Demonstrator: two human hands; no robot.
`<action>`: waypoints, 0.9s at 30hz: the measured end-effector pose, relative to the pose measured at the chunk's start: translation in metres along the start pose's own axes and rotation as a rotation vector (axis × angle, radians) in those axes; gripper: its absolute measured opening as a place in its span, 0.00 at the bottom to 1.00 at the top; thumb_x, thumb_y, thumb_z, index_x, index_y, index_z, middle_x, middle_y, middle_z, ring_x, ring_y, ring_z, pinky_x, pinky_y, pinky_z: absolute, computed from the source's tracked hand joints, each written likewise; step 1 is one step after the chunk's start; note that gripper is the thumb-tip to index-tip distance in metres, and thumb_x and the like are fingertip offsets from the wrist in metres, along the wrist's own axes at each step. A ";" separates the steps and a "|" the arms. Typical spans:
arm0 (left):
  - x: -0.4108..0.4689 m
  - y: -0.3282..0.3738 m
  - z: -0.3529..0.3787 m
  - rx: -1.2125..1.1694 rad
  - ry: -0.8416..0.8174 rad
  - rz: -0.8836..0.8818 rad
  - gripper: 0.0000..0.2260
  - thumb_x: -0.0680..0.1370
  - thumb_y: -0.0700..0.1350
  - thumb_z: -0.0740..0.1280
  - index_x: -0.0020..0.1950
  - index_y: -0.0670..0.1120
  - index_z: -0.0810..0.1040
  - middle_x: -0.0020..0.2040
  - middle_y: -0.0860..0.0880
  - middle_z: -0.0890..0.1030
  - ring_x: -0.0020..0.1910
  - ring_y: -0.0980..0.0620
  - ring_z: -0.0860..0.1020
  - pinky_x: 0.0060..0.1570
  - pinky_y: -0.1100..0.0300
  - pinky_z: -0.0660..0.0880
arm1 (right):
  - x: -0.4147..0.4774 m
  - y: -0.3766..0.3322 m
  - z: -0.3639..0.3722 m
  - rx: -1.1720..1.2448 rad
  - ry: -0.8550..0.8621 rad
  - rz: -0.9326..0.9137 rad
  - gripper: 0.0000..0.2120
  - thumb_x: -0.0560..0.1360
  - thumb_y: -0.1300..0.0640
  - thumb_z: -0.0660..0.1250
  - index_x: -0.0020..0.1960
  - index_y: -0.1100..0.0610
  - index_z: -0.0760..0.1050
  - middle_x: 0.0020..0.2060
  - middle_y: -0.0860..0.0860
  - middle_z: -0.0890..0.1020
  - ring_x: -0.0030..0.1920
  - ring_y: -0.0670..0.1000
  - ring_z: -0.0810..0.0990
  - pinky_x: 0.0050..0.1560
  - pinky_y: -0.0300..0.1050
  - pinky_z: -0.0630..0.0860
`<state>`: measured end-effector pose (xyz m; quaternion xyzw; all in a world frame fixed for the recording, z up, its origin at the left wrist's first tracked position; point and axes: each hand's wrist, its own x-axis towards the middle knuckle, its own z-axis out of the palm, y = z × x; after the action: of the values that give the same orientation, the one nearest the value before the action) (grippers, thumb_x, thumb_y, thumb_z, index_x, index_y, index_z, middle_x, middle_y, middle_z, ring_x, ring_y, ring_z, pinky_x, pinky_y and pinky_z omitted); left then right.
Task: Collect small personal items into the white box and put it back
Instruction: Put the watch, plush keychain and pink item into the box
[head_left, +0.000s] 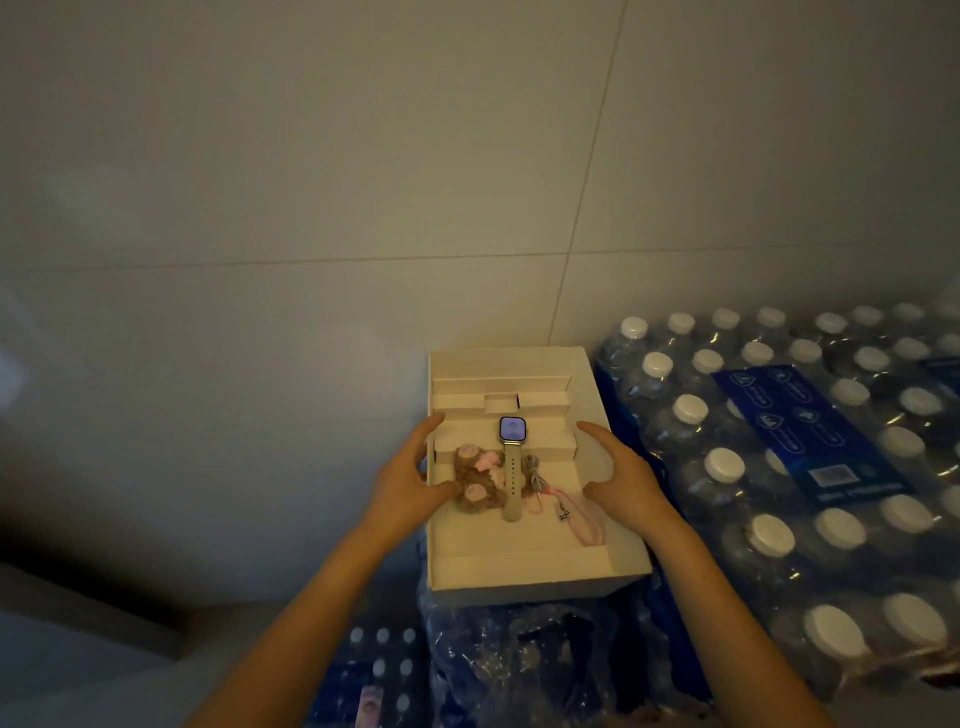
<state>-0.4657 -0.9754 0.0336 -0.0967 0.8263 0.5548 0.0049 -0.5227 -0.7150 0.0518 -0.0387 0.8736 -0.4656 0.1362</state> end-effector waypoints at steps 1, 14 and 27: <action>0.000 -0.001 -0.001 -0.017 0.008 -0.016 0.37 0.68 0.38 0.74 0.71 0.60 0.63 0.63 0.49 0.77 0.58 0.49 0.78 0.53 0.53 0.78 | 0.000 0.001 0.000 0.013 0.005 -0.006 0.38 0.70 0.77 0.60 0.73 0.48 0.61 0.61 0.45 0.70 0.59 0.44 0.68 0.49 0.26 0.68; -0.057 0.006 -0.034 -0.135 0.187 -0.025 0.37 0.67 0.29 0.72 0.68 0.59 0.68 0.58 0.48 0.80 0.49 0.54 0.82 0.43 0.63 0.79 | -0.016 -0.029 0.011 0.017 -0.016 -0.208 0.43 0.67 0.76 0.63 0.72 0.41 0.62 0.57 0.39 0.73 0.47 0.37 0.75 0.41 0.24 0.72; -0.263 -0.051 -0.125 -0.078 0.467 -0.088 0.36 0.68 0.35 0.74 0.65 0.65 0.65 0.57 0.59 0.78 0.51 0.64 0.79 0.42 0.73 0.75 | -0.133 -0.087 0.148 -0.080 -0.203 -0.424 0.40 0.70 0.72 0.67 0.72 0.41 0.62 0.48 0.42 0.78 0.41 0.40 0.77 0.38 0.31 0.77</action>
<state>-0.1866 -1.0679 0.0655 -0.2584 0.7780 0.5481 -0.1659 -0.3592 -0.8566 0.0720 -0.2733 0.8455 -0.4425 0.1208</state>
